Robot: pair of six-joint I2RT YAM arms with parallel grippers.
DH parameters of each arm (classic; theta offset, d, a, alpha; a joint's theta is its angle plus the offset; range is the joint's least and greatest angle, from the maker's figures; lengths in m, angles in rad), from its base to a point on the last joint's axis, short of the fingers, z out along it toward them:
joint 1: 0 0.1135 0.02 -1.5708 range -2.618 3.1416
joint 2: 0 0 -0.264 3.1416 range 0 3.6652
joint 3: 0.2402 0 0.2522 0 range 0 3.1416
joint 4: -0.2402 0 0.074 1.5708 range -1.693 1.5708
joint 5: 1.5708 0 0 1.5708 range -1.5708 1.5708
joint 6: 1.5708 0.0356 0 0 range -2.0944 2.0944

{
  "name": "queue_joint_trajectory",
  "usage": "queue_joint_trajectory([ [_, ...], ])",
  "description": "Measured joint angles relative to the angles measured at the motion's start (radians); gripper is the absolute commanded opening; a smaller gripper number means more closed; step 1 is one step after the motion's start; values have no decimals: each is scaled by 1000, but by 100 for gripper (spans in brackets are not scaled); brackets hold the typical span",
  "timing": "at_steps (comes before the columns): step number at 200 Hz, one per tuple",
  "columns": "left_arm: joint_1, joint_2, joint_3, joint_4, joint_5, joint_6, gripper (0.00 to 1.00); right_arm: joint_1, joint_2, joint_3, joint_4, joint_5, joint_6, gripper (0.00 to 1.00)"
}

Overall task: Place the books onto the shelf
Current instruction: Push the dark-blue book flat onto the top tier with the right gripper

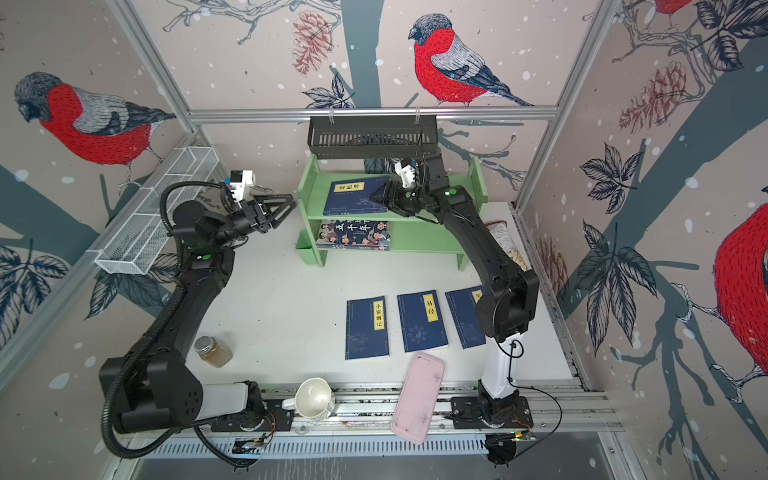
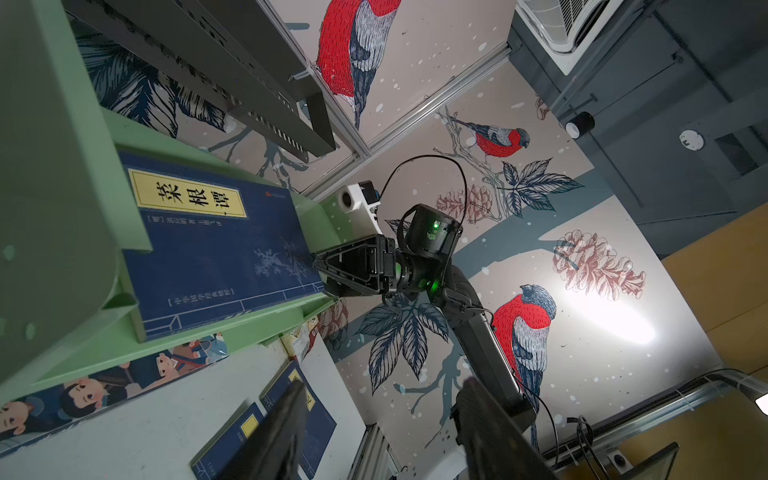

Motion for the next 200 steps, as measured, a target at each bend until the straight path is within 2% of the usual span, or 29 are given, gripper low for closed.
queue_joint_trajectory([
  [48,0,-2,-3,0,2,-6,59,18,23,81,-120,150,-65,65],
  [98,0,-2,-9,0,16,-6,59,25,21,100,-135,280,-95,66],
  [139,1,-2,-12,0,16,-6,59,25,42,115,-116,319,-98,66],
  [200,3,-3,-22,0,16,-6,59,30,103,164,-74,307,-113,63],
])
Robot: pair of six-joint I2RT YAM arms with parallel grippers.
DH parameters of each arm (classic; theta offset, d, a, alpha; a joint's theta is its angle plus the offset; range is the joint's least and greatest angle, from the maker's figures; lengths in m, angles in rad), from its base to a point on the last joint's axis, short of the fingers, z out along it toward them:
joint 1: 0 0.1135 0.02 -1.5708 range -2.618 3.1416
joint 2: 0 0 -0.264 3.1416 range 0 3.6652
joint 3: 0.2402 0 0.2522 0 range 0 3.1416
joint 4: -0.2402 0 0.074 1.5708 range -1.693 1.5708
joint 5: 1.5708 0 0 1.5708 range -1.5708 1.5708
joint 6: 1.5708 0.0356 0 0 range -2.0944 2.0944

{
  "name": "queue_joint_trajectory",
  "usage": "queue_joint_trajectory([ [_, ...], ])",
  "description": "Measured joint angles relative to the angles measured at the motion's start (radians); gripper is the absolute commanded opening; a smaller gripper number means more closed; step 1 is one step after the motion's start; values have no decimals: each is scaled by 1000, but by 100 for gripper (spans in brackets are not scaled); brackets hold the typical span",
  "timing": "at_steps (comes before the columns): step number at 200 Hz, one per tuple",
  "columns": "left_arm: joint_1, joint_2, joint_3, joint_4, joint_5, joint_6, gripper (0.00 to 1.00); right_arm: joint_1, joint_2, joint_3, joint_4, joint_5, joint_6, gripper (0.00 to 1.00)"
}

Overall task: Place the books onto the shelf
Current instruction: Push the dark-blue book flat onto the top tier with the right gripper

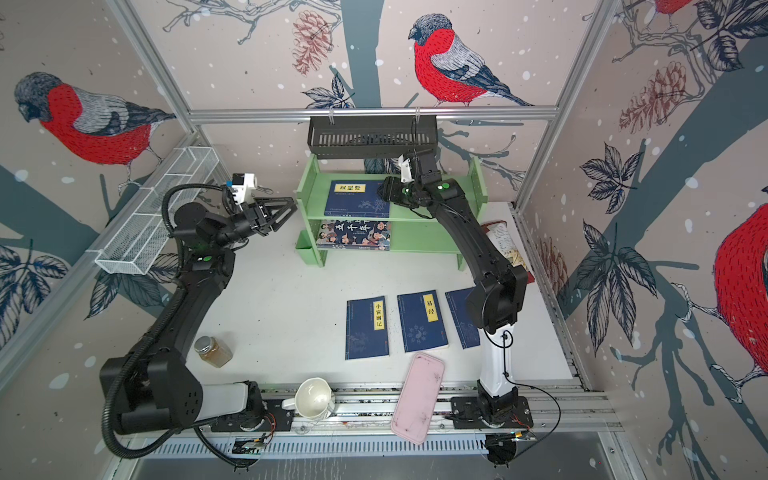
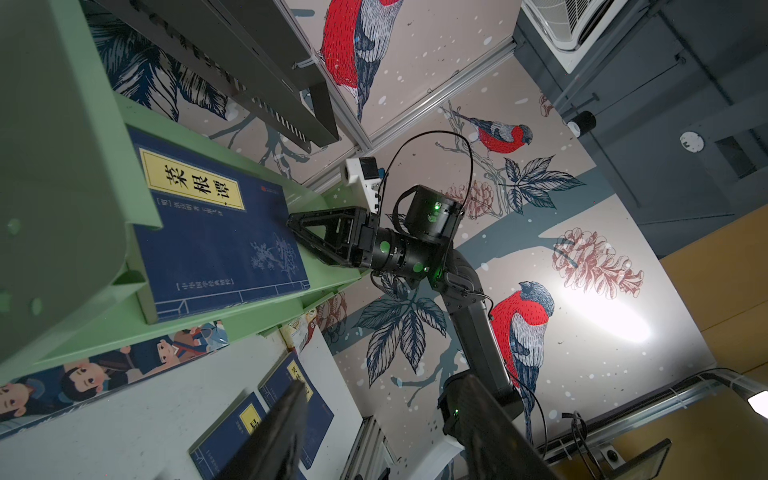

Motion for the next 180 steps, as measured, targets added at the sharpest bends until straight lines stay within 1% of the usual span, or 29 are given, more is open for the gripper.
queue_joint_trajectory([
  [109,4,-2,-7,0,0,0,60,32,30,7,60,-15,3,62],
  [149,4,-7,-9,-1,0,5,60,45,22,-2,61,19,27,63],
  [162,4,-9,-4,-16,0,26,59,54,1,-25,60,31,33,63],
  [180,4,-7,43,-132,-4,140,58,68,-39,-71,53,46,50,63],
])
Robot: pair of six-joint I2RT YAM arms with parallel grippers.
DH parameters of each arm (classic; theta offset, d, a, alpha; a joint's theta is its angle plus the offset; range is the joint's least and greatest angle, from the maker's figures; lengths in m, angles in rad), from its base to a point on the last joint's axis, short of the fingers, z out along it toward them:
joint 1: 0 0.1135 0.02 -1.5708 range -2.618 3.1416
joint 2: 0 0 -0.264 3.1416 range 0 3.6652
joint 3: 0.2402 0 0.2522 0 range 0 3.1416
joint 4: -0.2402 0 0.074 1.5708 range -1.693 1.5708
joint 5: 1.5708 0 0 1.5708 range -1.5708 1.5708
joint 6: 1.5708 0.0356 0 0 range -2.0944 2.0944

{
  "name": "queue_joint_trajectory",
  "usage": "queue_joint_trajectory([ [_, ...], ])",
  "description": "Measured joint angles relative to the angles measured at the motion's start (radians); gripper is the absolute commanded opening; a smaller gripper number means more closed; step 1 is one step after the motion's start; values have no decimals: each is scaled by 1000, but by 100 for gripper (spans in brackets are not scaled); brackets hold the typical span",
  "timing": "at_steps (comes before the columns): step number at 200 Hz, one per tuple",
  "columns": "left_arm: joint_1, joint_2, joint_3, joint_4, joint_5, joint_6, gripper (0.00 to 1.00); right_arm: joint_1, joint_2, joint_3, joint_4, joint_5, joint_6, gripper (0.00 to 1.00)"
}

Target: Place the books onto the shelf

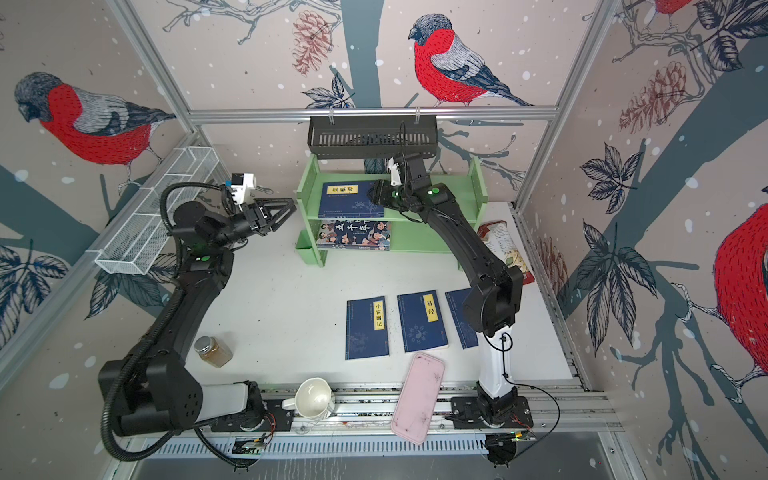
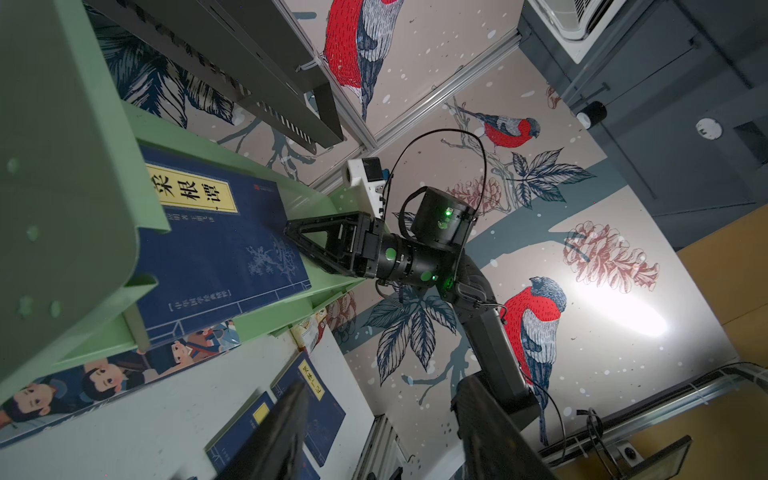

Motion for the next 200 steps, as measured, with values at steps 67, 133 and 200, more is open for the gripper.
queue_joint_trajectory([
  [67,0,-2,150,-554,-251,684,58,3,-70,-96,23,0,23,64],
  [133,0,-10,74,-640,-344,902,58,-5,-34,-54,28,-13,24,63],
  [200,0,-5,69,-629,-346,924,58,-2,-15,-26,21,-27,27,62],
])
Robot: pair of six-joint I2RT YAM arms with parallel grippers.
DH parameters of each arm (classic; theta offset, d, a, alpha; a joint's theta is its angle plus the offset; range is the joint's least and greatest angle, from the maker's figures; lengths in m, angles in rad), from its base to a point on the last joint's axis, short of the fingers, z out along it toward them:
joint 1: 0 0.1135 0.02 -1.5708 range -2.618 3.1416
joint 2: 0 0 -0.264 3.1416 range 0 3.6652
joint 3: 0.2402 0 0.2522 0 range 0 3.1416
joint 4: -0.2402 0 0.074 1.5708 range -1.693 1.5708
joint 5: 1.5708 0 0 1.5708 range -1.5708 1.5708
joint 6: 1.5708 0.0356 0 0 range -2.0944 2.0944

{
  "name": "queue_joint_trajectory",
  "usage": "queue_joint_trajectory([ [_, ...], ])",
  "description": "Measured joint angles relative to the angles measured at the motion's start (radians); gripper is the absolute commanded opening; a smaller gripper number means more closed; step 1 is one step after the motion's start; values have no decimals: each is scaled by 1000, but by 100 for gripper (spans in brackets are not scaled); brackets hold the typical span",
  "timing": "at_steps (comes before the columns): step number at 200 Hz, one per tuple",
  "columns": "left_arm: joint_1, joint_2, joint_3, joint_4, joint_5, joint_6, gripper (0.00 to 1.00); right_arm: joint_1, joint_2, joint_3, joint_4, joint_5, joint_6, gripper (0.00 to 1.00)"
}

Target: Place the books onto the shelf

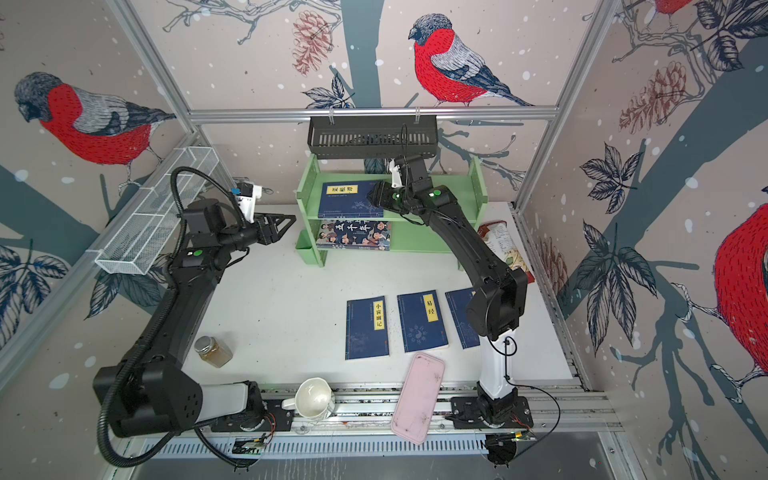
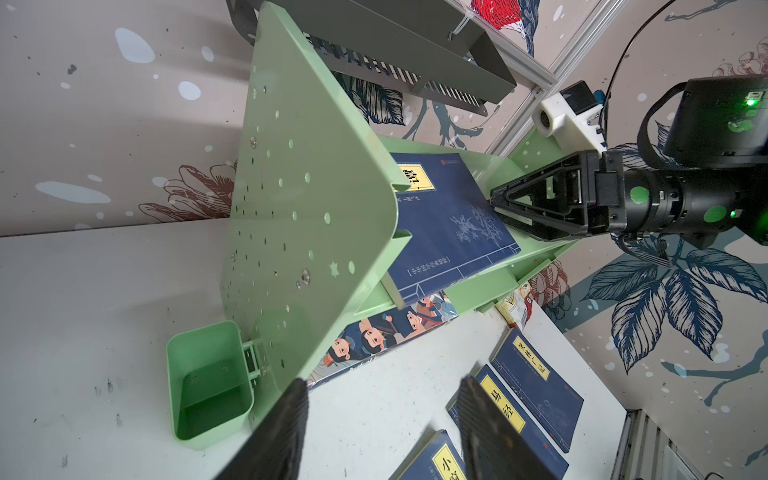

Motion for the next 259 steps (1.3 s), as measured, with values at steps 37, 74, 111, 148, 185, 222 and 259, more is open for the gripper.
queue_joint_trajectory([
  [37,0,2,-2,3,0,0,58,10,13,16,0,-5,0,62],
  [74,0,4,-11,6,-7,0,58,16,17,19,1,-6,0,63],
  [111,-5,17,-34,6,-43,55,58,22,15,15,2,-4,5,63],
  [148,-15,29,-52,11,-64,117,58,26,14,13,6,-1,23,63],
  [185,-50,40,-59,34,-93,149,58,31,14,12,12,0,34,63],
  [222,-62,48,-63,68,-114,150,58,32,18,13,17,-4,49,63],
  [259,-64,50,-81,79,-124,152,58,33,31,29,21,-15,50,63],
])
